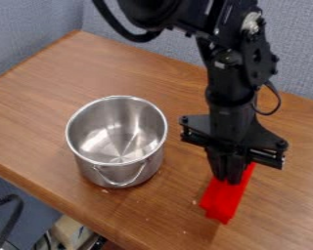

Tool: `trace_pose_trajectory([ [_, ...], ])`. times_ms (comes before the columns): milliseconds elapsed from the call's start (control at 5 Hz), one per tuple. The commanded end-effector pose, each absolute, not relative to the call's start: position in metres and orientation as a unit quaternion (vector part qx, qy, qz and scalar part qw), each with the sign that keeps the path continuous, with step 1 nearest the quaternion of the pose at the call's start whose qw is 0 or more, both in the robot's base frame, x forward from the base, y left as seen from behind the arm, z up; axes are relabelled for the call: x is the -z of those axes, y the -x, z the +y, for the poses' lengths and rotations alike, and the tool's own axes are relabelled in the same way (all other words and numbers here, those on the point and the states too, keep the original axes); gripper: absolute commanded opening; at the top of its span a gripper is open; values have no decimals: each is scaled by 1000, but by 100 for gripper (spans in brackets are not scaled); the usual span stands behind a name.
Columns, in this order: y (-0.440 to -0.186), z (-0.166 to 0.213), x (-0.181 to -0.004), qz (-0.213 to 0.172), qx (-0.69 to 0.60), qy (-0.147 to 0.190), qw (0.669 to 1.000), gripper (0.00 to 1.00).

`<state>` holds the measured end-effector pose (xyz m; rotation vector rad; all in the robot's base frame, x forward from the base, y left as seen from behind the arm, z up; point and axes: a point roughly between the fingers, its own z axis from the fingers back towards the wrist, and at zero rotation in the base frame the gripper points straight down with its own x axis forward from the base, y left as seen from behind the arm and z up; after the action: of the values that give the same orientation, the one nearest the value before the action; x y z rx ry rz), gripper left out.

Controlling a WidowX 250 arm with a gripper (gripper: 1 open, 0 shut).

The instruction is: Move the red object from the metal pot to the table

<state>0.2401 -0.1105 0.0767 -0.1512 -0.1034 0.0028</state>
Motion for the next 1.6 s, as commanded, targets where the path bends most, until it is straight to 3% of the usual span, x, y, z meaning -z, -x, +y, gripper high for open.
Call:
trace_pose_trajectory([
  [0,-244,-109,-84,-65,-11,85,994,0],
  [600,-242,-110,-81,-58,-13,91,994,0],
  [1000,-255,-105,-107,-62,-25,121,990,0],
  [1400,-287,-66,-146,-94,-86,143,981,0],
])
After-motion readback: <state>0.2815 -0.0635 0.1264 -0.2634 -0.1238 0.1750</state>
